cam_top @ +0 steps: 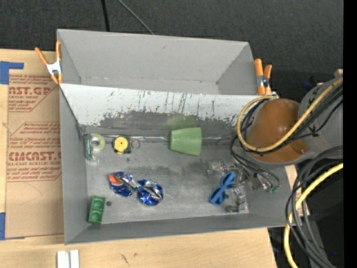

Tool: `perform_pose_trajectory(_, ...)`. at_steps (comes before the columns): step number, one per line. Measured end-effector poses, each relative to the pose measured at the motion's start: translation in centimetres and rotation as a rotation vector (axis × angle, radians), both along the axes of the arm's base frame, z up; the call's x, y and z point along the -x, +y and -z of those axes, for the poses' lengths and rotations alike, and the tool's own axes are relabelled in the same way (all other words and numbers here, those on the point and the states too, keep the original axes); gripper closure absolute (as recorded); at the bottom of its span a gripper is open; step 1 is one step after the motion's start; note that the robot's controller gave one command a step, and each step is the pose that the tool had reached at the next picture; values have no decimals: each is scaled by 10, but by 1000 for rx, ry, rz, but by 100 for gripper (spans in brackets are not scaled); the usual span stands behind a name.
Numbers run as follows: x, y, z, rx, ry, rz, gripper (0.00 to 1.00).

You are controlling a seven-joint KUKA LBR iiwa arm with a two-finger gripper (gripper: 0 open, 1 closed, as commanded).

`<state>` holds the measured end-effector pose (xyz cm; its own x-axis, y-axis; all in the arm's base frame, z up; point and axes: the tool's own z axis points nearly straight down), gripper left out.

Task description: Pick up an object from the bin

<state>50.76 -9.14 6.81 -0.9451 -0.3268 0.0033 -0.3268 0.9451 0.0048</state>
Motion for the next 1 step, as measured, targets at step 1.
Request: perform_pose_trajectory(1,-2,-1,-3,2,-5,0,100)
